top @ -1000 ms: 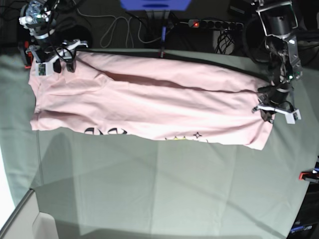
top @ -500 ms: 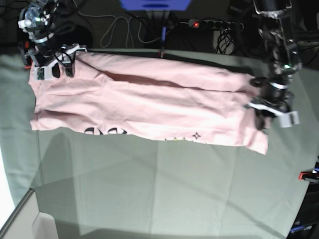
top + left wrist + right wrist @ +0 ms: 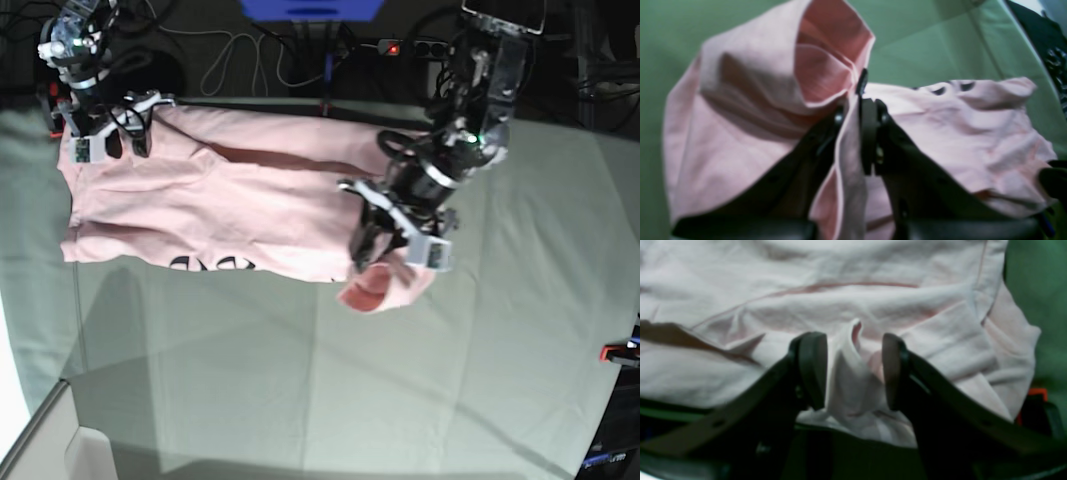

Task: Layout the t-shirt on the table in an organized manner, then fold the t-shirt properly
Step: 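Carry the held strip end with the left gripper toward the shirt's middle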

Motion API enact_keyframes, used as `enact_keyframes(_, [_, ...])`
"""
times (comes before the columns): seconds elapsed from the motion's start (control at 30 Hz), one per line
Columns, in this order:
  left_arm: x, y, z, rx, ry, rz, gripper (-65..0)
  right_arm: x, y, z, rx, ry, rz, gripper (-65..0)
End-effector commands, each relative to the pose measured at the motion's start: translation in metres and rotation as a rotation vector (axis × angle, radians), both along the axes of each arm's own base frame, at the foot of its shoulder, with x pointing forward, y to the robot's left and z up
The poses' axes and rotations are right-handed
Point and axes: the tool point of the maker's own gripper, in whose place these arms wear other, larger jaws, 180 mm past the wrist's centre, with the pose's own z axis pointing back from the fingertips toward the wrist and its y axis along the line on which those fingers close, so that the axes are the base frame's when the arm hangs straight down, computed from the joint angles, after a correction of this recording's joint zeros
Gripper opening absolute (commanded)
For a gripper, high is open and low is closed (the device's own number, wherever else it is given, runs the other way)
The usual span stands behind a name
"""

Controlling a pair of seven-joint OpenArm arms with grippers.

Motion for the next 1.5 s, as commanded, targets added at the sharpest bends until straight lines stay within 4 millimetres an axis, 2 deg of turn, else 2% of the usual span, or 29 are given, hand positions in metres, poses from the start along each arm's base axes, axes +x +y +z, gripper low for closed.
enact_keyframes(0.0, [0.005, -0.009, 0.009, -0.019, -0.032, -0.023, -64.1, 0.005, -0.002, 0.009, -0.003, -0.040, 0.000, -37.6])
enact_keyframes(0.17, [-0.001, -0.047, -0.002, -0.015, -0.005, -0.138, -64.2, 0.011, -0.002, 0.011, -0.003, -0.053, 0.001, -37.7])
enact_keyframes(0.33, [-0.007, -0.063, -0.014, -0.011, 0.026, -0.187, -64.1, 0.014, -0.002, 0.012, -0.005, -0.060, 0.000, -37.7])
enact_keyframes(0.53, [-0.011, -0.085, -0.008, -0.060, 0.030, -0.191, -63.6, 0.016, -0.002, 0.013, -0.005, -0.062, 0.002, -37.6])
enact_keyframes(0.7, [-0.018, -0.114, 0.002, -0.105, 0.026, -0.230, -63.6, 0.015, -0.003, 0.013, -0.008, -0.060, 0.004, -37.5])
enact_keyframes(0.83, [-0.012, -0.113, -0.004, -0.054, 0.034, -0.173, -63.6, 0.014, -0.003, 0.012, -0.008, -0.059, 0.004, -37.5])
enact_keyframes(1.07, [-0.015, -0.118, -0.022, -0.033, 0.084, -0.156, -63.5, 0.014, -0.003, 0.012, -0.010, -0.057, 0.004, -37.5])
enact_keyframes(1.17, [-0.007, -0.122, -0.017, -0.041, 0.073, -0.155, -63.1, 0.014, -0.003, 0.012, -0.010, -0.057, 0.004, -37.5])
enact_keyframes(1.37, [-0.004, -0.132, -0.008, -0.066, 0.060, -0.155, -48.6, 0.014, -0.003, 0.012, -0.010, -0.056, 0.004, -37.5])
enact_keyframes(1.47, [0.000, -0.135, -0.004, -0.069, 0.049, -0.157, -44.6, 0.014, -0.003, 0.012, -0.010, -0.056, 0.004, -37.5])
